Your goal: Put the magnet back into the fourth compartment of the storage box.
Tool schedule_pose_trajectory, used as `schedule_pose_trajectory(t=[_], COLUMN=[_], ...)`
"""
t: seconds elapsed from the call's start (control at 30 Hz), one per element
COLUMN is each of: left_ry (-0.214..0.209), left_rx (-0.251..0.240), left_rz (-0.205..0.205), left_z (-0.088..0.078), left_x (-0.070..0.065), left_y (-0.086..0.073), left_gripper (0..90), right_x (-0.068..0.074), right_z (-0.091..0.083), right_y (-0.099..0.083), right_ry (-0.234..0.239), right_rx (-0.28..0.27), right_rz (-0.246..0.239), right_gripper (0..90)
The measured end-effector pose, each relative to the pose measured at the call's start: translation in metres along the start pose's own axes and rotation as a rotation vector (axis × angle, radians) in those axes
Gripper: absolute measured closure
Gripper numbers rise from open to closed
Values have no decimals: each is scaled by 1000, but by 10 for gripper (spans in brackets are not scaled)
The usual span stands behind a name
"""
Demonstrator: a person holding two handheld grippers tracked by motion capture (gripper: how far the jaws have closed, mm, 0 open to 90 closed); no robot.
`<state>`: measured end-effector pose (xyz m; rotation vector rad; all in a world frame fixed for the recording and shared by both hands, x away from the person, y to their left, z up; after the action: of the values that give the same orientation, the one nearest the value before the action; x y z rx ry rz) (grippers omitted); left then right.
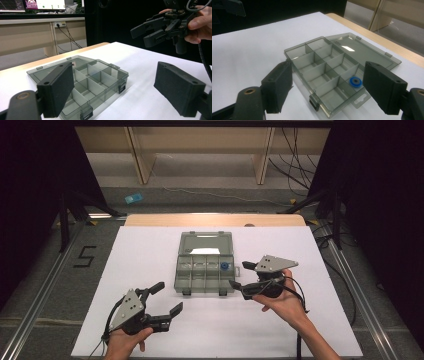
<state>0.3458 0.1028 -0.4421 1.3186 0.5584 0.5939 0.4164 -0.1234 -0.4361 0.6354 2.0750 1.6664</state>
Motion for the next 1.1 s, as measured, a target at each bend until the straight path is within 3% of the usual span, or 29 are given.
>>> schedule_pose_trajectory(t=[0.73,1.1], left_ry=[-11,-4], left_rx=[-11,6], left_rz=[-1,6], left_z=[1,1], left_x=[-1,0], left_y=[0,-1], left_gripper=[157,157], right_x=[4,9], right_z=[-16,-25], right_y=[-9,-13], right_ry=[-25,-24], right_rx=[-44,-68], right_rz=[14,35], right_gripper=[238,217])
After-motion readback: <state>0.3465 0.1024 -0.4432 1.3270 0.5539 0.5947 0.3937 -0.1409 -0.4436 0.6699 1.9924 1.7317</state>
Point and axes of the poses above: each handheld gripper's, and its own axes: z roughly forward along the jaws, y roughly out of its top, x roughly to its left, the point moved 9 cm from there along z, roughly forward along the jaws, and after that the axes turned 15 degrees about -x, right-handed, at the moved point
